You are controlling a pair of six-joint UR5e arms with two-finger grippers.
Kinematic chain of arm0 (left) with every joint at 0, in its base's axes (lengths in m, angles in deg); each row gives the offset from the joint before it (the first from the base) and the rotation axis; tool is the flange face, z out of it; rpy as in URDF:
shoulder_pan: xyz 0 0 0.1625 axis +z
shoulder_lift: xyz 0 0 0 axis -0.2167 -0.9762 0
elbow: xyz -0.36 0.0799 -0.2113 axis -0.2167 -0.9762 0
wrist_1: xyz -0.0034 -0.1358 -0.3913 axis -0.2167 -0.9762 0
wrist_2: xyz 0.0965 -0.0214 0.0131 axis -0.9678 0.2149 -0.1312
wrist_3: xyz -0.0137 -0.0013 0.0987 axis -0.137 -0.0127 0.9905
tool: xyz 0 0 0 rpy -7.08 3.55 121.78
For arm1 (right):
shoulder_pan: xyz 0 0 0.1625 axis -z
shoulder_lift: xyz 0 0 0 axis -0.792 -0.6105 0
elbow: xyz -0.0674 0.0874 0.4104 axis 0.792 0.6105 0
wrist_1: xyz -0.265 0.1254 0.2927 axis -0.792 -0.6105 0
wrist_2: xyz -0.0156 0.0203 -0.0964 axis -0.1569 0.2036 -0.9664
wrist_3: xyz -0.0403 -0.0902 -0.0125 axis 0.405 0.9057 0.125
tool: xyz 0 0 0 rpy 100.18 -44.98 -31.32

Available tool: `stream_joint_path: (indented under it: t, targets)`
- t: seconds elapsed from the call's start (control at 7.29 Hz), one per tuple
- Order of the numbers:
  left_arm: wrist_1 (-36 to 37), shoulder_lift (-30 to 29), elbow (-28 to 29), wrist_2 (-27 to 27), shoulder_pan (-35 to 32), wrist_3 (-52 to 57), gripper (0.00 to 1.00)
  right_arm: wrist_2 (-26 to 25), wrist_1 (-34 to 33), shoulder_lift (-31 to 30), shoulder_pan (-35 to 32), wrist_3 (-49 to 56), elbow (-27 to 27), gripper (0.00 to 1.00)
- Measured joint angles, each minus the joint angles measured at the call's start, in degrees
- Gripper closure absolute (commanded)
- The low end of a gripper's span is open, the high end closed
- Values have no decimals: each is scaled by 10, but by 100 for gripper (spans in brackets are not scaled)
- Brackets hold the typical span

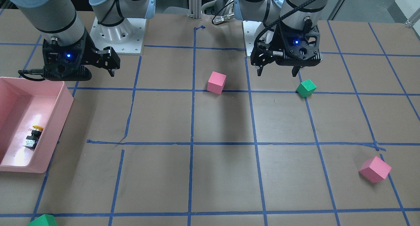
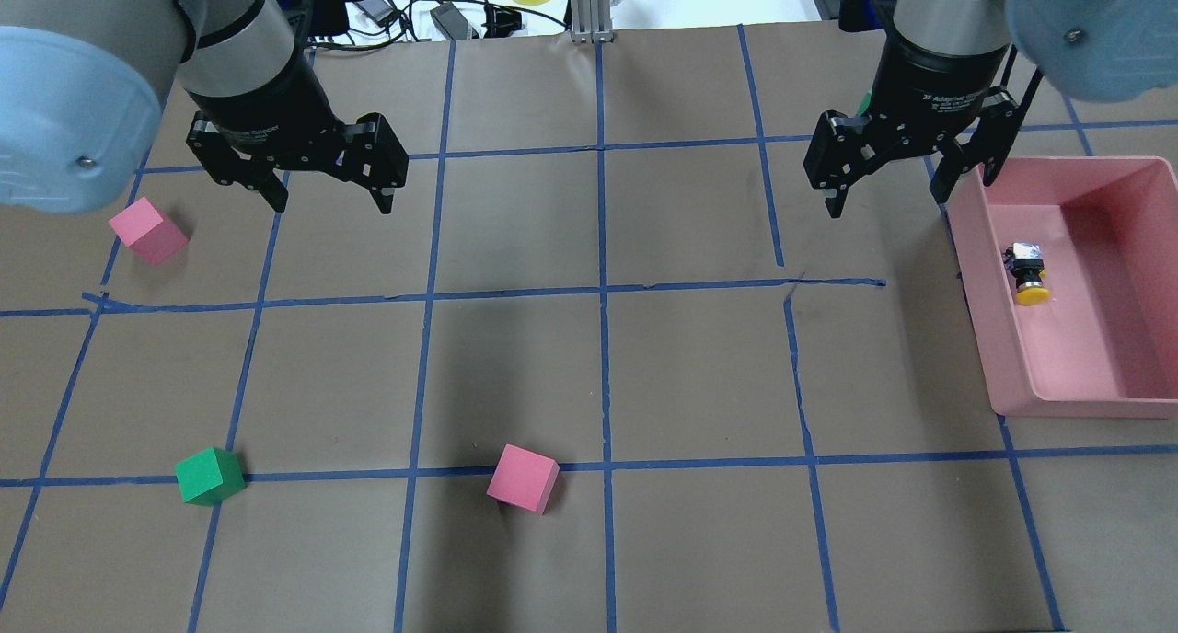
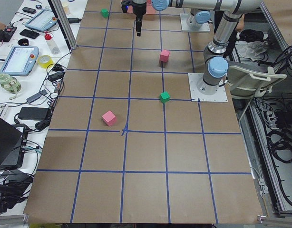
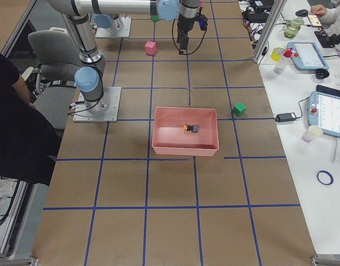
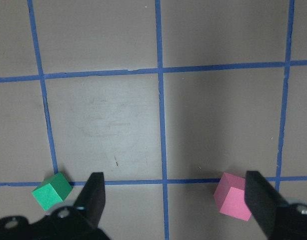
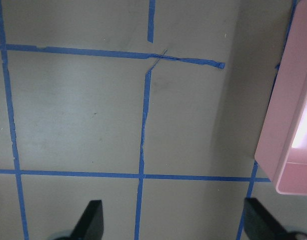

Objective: Align button upright
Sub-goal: 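Move the right gripper toward the pink tray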

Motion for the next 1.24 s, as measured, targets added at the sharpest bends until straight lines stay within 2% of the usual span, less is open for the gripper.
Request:
stream_joint_path:
  t: [1.24]
  targets:
    - [0,2,-1,-2,-2,1,0,-1,8,2,1,9,-6,0]
